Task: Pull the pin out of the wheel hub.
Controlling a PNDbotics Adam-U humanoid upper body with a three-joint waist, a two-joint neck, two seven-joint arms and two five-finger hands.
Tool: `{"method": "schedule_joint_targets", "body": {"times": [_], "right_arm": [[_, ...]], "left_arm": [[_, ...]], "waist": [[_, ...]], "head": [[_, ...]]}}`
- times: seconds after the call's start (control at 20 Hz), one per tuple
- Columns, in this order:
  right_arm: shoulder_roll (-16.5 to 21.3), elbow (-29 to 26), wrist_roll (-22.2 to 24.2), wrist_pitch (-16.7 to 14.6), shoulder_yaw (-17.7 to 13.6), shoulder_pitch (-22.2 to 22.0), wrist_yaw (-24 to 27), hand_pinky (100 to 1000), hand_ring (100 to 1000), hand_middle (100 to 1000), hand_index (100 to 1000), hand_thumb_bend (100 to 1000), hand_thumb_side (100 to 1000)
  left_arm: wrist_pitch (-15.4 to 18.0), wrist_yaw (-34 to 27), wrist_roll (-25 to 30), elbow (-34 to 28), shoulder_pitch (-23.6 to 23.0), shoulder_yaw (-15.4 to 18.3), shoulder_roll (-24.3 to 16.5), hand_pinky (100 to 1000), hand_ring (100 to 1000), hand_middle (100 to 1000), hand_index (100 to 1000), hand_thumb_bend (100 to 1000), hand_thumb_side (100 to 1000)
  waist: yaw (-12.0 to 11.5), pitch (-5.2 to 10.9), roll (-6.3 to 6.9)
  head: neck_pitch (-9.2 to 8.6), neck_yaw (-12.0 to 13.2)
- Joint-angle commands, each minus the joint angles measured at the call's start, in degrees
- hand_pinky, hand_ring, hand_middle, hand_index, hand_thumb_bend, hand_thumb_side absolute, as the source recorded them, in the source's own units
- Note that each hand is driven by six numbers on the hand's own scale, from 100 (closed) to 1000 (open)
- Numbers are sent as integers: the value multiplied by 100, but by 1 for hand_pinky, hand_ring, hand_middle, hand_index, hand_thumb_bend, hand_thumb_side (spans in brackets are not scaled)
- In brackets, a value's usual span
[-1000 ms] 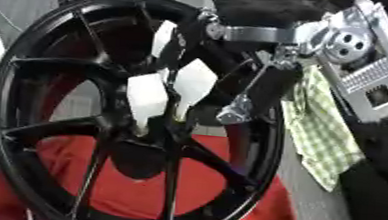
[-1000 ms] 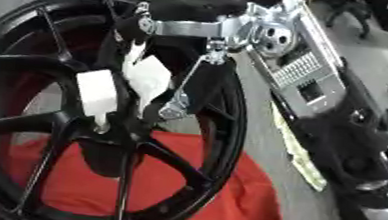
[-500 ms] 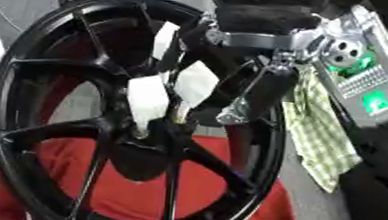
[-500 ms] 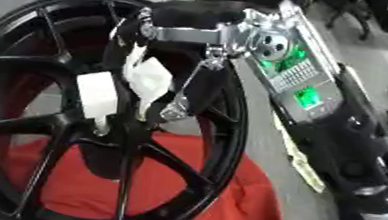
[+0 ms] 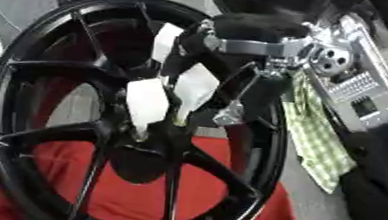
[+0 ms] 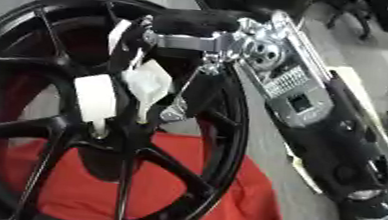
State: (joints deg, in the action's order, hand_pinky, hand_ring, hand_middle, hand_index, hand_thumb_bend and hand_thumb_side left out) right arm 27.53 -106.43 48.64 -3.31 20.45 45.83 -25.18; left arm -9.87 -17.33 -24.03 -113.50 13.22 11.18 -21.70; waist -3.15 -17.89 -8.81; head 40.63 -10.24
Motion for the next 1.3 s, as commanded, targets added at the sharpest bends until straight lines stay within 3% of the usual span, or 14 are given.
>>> {"method": "schedule_joint_targets", "body": {"times": [0.05,1.3], "right_arm": [[85,-3,-27,-21,-74,63,-73,816,813,695,791,432,100],[242,-65,271,-313,-67,91,-158,810,806,685,783,344,100]], "left_arm": [[-5,40,8,-109,68,27,-66,740,532,561,664,100,792],[-23,42,39,-109,67,8,-22,742,530,561,664,100,795]], "waist": [[-2,69,56],[-34,10,79]], "head": [[-80,-33],[-273,-245]]}}
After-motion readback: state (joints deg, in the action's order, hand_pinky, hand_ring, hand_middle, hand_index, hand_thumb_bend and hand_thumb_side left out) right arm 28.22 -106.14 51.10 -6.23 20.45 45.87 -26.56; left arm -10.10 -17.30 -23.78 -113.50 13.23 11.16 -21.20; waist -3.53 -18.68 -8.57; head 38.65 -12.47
